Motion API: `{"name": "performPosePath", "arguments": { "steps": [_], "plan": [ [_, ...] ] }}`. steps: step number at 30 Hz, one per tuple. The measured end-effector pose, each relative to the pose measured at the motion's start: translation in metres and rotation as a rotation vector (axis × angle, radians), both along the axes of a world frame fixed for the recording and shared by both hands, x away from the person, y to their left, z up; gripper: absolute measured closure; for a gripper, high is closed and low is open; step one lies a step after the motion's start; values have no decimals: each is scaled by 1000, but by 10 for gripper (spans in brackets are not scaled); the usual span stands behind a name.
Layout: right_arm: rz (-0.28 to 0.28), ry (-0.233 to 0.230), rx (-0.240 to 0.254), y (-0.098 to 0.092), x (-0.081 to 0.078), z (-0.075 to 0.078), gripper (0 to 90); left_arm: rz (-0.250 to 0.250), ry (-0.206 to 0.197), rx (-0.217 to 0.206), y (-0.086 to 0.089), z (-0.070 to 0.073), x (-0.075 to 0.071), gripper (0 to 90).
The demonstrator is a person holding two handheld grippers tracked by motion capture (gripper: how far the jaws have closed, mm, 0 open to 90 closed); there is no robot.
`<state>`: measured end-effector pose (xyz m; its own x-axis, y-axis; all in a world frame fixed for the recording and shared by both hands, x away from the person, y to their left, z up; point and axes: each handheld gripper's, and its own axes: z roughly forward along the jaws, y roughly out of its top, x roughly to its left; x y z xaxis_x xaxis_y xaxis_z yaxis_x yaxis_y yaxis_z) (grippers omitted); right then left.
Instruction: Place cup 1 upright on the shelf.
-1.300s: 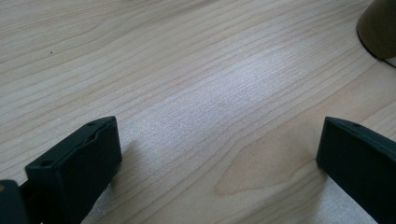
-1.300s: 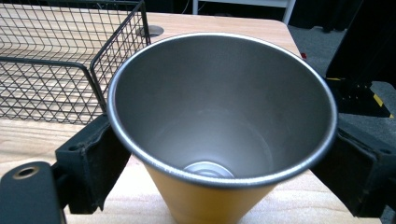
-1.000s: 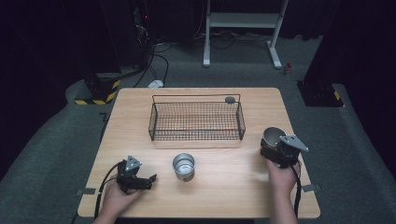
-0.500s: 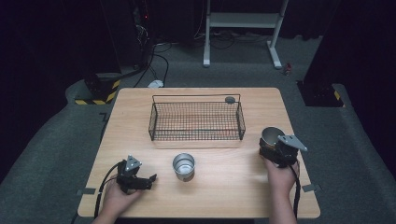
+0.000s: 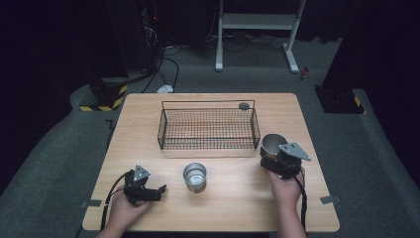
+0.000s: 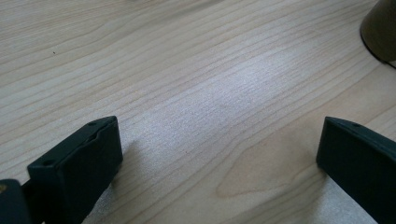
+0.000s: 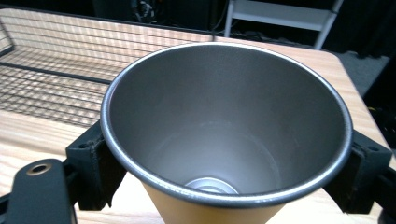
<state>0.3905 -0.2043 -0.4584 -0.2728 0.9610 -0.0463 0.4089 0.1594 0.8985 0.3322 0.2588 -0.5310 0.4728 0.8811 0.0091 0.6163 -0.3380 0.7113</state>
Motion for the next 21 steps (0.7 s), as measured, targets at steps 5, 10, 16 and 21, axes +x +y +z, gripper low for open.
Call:
{"name": "performPosePath", "arguments": {
  "steps": [5, 10, 16, 21],
  "plan": [
    [41, -5, -3, 20, 0, 4, 138, 2, 1, -3, 0, 0, 0, 7],
    [63, -11, 6, 36, -2, 7, 138, 2, 1, -3, 0, 0, 0, 7],
    [77, 7, 4, 51, 1, 9, 137, 2, 1, -3, 0, 0, 0, 8],
    [93, -10, 14, 61, 2, 16, 138, 0, -3, -1, 0, 0, 0, 7]
  ]
}}
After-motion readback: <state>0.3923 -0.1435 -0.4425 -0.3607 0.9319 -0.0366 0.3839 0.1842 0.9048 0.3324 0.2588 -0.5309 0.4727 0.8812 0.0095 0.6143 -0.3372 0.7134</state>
